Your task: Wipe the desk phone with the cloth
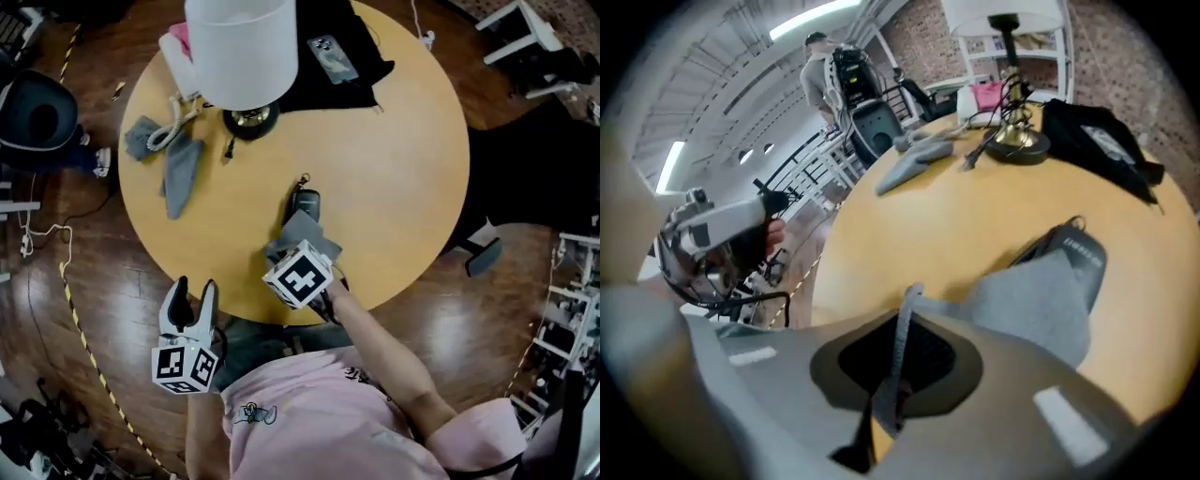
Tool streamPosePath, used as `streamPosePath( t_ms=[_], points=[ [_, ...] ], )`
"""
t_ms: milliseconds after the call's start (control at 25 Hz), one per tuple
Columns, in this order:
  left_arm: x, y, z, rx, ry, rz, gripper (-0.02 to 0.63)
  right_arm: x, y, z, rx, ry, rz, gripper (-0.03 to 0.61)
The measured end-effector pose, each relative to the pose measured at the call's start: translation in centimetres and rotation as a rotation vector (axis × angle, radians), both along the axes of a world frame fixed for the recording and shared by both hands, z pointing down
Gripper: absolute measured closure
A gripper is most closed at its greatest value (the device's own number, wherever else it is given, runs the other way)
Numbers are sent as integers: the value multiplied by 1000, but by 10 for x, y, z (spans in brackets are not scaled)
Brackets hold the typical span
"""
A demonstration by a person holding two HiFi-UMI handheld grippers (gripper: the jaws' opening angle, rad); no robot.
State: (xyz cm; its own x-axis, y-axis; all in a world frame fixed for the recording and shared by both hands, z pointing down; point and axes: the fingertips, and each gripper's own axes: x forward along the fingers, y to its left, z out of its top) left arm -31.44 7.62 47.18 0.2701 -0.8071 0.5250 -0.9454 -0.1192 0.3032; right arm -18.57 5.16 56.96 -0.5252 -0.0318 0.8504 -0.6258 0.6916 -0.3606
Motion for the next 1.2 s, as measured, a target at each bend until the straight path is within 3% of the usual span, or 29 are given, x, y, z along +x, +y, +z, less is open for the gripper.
streamPosePath(
  t_ms=[80,240,440,600,840,960,1120,1200],
  points=[
    [1,-4,-8,16,-8,20,364,9,-23,-10,14,-10,63,574],
    [21,-17,-17,45,20,118,364,47,-17,-20,-70,-9,211,574],
    [38,-23,-38,62,49,178,364,54,56,-12,-147,-14,128,574],
    [58,-27,-58,105,36,154,364,77,32,-28,-75,-49,165,573],
    [113,-7,-78,151,0,78,364,150,-35,-77,64,-133,303,572],
    [144,13,-81,162,1,14,364,170,-11,-67,40,-135,261,573],
    [186,43,-78,152,23,-39,364,185,68,-40,-32,-109,65,572],
    [202,56,-78,143,25,-47,364,195,88,-40,-32,-112,15,572]
  ],
)
